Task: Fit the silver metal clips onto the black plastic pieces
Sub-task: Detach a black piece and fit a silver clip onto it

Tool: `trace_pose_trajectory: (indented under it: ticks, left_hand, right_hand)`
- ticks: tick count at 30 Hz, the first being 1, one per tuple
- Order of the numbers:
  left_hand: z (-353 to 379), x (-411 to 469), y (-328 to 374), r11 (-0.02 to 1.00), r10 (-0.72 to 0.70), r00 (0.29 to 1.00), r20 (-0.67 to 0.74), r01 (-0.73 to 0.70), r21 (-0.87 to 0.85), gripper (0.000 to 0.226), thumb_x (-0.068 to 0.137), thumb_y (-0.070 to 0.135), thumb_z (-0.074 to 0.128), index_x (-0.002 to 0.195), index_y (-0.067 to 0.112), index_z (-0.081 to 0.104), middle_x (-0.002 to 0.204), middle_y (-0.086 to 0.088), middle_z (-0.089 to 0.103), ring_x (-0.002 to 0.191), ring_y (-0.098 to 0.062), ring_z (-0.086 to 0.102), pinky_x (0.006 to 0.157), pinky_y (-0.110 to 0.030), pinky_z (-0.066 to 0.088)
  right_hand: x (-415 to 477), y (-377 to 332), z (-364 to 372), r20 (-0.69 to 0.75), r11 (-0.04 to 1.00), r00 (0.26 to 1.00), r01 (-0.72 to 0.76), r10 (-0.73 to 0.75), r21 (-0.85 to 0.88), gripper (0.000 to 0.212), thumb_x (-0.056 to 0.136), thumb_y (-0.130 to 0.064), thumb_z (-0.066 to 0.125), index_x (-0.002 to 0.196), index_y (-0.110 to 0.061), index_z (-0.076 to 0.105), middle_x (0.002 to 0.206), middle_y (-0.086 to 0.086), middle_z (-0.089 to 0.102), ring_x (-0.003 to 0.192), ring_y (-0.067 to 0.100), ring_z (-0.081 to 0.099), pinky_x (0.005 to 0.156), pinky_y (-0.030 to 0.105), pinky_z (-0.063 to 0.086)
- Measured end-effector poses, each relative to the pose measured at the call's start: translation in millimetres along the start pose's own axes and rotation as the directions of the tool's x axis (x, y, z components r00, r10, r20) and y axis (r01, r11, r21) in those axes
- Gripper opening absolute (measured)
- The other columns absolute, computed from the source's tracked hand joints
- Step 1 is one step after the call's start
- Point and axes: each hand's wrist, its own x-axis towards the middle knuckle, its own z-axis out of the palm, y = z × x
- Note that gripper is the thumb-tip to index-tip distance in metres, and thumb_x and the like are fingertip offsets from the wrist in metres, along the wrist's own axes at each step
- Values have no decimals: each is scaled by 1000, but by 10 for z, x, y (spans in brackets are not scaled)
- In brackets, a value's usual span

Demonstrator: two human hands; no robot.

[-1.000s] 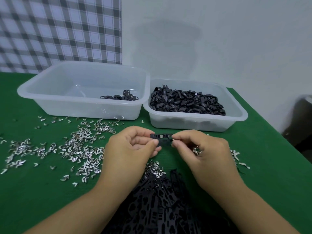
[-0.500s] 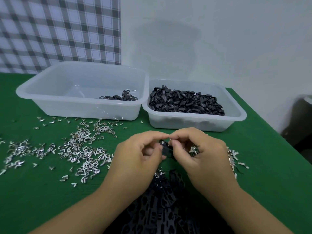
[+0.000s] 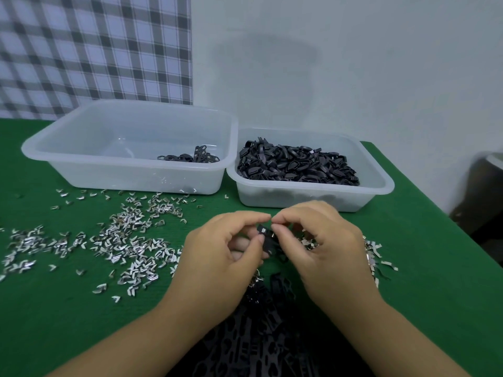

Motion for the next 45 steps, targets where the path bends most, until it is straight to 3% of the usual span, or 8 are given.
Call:
trace_pose_trajectory:
  ticks: [5, 11, 34, 39, 45]
  left_hand:
    - [-12, 22, -28, 992, -101, 994, -29, 98, -78, 31, 81, -1, 67, 86, 29, 69, 72, 7, 73, 62, -8, 71, 61, -14, 54]
    - [-24, 38, -32, 969, -169, 985, -14, 164, -184, 23, 81, -1, 67, 81, 21, 70, 71, 0, 74, 65, -13, 73, 64, -23, 58]
    - [-18, 30, -2, 957, -140, 990, 0, 135, -258, 23, 78, -8, 68, 76, 15, 70, 68, -8, 73, 65, -20, 73, 64, -30, 60]
    - [-22, 28, -19, 976, -99, 995, -6, 96, -197, 30, 78, -7, 67, 80, 23, 70, 70, -4, 73, 65, -15, 73, 62, -22, 58]
    - [-18, 16, -28, 998, -3, 999, -50, 0, -61, 42, 78, -3, 69, 86, 36, 59, 74, 2, 69, 65, -14, 70, 61, -25, 58]
  right_hand:
    - [-10, 12, -1, 27, 995, 997, -80, 78, 61, 5, 77, -14, 71, 80, -18, 70, 81, -11, 55, 81, 11, 54, 72, 21, 42]
    - [-20, 12, 27, 37, 996, 997, -74, 72, 58, 8, 74, -11, 74, 77, -18, 71, 78, -12, 55, 81, 12, 54, 74, 14, 40]
    - [-17, 0, 53, -34, 999, 999, 28, -29, -30, 9, 71, -6, 77, 74, -13, 72, 73, -4, 58, 75, 13, 53, 66, 18, 42]
    - [-4, 1, 44, 8, 1000, 1000, 9, -9, -4, 8, 70, -8, 78, 74, -13, 73, 72, -5, 59, 73, 12, 54, 65, 18, 43]
    - [7, 18, -3, 139, 971, 980, -165, 142, 173, 13, 73, -13, 76, 81, -22, 72, 81, -15, 60, 78, 4, 55, 71, 10, 39]
